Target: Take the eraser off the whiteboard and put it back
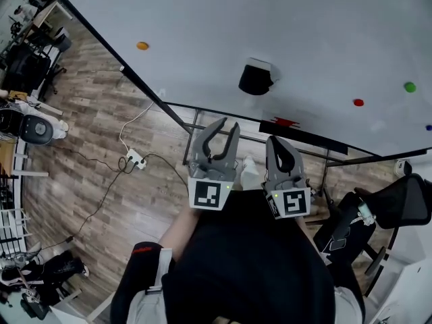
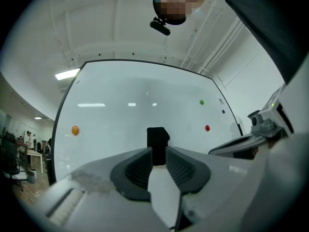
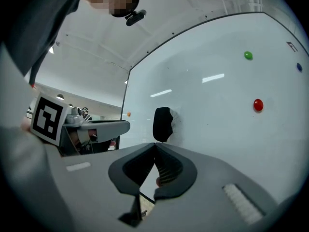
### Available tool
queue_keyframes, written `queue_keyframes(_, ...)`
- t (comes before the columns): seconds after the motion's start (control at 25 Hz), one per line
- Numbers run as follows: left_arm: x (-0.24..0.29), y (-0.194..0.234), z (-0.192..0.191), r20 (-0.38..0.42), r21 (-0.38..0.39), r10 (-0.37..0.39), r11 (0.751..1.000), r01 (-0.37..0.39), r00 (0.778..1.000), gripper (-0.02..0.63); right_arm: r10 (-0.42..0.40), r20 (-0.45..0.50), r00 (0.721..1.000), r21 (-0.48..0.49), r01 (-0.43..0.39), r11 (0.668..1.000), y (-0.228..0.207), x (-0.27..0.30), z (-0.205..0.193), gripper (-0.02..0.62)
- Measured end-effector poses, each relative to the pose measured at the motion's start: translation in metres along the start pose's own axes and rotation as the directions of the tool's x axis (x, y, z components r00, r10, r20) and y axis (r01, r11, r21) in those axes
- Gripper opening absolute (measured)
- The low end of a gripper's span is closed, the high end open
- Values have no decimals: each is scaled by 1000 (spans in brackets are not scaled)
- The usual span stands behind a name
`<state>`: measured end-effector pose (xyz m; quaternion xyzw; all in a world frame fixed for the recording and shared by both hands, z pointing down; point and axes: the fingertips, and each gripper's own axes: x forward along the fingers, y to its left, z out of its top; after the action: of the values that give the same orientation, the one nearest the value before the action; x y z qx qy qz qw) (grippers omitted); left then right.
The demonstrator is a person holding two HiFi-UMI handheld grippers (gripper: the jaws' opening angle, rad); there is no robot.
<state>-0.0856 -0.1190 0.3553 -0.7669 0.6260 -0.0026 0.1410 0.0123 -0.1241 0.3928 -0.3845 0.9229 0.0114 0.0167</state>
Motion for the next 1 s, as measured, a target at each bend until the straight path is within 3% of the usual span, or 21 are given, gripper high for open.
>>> queue_keyframes(0.28, -29, -11, -1, -12, -8, -7, 1000, 7, 1000, 3, 12, 0, 1000, 10, -12, 1000, 16, -15, 4, 2)
queue_keyframes(0.56, -55, -15, 1, -9, -53, 4, 999, -5, 1000, 2, 23, -4, 1000, -8, -23, 1000, 31, -30, 6, 2)
queue_keyframes(1.0, -76, -21, 1, -19, -32, 7, 999, -8, 1000, 3, 39, -4, 999, -40, -39, 998, 46, -38, 8, 2)
